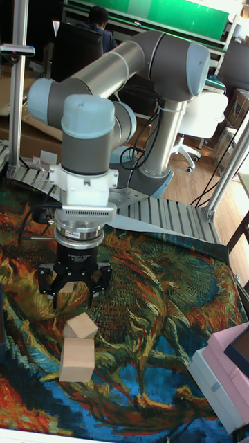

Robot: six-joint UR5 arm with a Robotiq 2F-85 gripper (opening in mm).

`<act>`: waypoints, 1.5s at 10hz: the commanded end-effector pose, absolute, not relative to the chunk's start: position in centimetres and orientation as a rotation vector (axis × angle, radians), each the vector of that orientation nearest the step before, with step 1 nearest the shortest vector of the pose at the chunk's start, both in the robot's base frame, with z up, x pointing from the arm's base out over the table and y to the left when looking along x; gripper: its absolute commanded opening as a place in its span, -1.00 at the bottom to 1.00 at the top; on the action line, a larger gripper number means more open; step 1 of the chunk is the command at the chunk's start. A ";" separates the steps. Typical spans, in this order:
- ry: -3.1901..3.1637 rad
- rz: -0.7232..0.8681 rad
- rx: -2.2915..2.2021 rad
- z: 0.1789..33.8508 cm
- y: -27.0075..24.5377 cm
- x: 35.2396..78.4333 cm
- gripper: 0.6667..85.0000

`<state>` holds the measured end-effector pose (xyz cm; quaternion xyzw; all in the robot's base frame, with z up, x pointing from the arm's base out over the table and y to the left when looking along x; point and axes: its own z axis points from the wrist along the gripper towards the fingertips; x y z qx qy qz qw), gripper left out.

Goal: Take everything out of the gift box

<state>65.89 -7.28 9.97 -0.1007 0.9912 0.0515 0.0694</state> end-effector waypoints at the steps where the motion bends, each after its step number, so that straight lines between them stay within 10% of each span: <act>1: 2.976 0.197 -0.312 10.9 -7.6 66.1 0.48; 4: 2.980 0.183 -0.288 10.7 -8.2 66.2 0.23; 6: 2.980 0.139 -0.251 10.5 -9.2 66.4 -0.55; 8: 2.992 0.097 -0.246 10.2 -9.9 66.4 -0.79; 15: 2.998 0.056 -0.289 10.2 -10.6 66.3 -0.95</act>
